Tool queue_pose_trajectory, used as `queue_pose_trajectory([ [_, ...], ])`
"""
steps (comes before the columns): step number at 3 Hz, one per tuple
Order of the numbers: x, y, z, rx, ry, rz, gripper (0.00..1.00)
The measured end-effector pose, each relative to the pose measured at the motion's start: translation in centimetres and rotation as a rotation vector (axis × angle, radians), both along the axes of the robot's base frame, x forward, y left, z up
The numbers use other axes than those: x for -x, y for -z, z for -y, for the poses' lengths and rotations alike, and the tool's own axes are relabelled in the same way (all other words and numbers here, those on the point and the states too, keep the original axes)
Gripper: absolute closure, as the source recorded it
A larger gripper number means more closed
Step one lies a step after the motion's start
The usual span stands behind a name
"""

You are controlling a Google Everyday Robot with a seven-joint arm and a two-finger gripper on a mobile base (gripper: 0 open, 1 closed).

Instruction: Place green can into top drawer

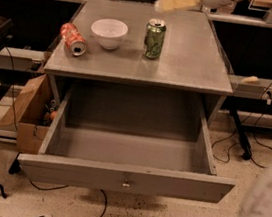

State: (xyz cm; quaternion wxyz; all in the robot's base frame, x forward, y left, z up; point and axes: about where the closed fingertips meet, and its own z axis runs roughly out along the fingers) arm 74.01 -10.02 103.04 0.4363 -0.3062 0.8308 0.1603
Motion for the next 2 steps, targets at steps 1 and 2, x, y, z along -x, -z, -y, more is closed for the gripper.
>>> queue_pose_trajectory([
  [1,-2.4,0.4,-5.3,-0.008,-0.013,-0.019,0.0],
  [2,-5.3,2.8,-9.0,0.006,-0.004,-0.08,0.0],
])
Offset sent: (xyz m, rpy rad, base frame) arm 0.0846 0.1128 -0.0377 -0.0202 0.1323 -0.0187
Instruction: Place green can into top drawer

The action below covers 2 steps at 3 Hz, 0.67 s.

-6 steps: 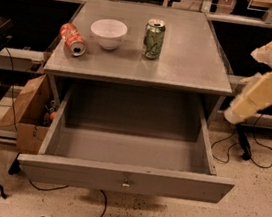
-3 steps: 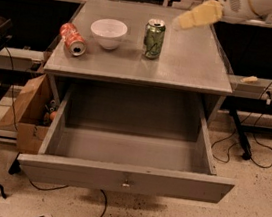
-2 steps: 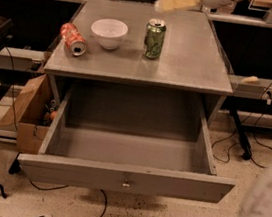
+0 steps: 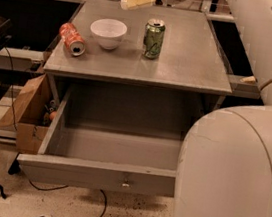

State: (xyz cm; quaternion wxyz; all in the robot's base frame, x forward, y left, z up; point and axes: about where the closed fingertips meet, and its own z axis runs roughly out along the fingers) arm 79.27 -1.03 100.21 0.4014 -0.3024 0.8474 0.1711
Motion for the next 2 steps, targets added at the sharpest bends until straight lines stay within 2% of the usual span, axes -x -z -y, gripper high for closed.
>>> queue_pose_trajectory([
  [1,0.0,0.0,0.0,0.0,0.0,0.0,0.0],
  [2,-0.2,2.2,0.9,-0.01,0.032,-0.033,0.0],
])
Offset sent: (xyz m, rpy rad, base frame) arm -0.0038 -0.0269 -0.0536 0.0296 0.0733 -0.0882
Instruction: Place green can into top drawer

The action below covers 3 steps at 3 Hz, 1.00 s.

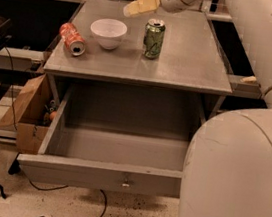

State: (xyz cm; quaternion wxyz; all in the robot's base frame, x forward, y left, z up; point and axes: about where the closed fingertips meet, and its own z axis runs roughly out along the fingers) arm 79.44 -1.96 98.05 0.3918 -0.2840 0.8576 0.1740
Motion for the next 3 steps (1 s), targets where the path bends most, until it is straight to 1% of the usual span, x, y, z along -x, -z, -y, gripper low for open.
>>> queue_pose_trajectory([
  [1,-0.3,3.1,3.3,-0.014,0.115,-0.039,0.0],
  [2,-0.3,5.8,5.8,-0.017,0.218,-0.064,0.0],
  [3,-0.4,8.5,5.9,-0.018,0.25,-0.096,0.0],
])
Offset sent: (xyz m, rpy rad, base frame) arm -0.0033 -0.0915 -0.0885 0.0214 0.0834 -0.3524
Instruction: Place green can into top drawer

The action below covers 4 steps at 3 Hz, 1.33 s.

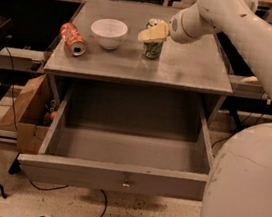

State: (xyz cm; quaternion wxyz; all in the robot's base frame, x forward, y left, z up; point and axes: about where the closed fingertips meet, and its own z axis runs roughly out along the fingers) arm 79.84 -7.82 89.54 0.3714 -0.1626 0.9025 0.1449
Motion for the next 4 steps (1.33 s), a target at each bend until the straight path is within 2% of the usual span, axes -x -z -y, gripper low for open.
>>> queue_pose_trajectory([
  [1,-0.9,1.5,-2.0,-0.027,-0.003,-0.004,0.0],
  [2,-1.4,1.4,-3.5,-0.056,-0.013,0.009,0.0],
  [3,-2.4,0.6,-4.2,-0.08,0.005,0.049,0.0],
  [4,-3.5,0.2,-4.7,-0.094,0.025,0.083,0.19],
])
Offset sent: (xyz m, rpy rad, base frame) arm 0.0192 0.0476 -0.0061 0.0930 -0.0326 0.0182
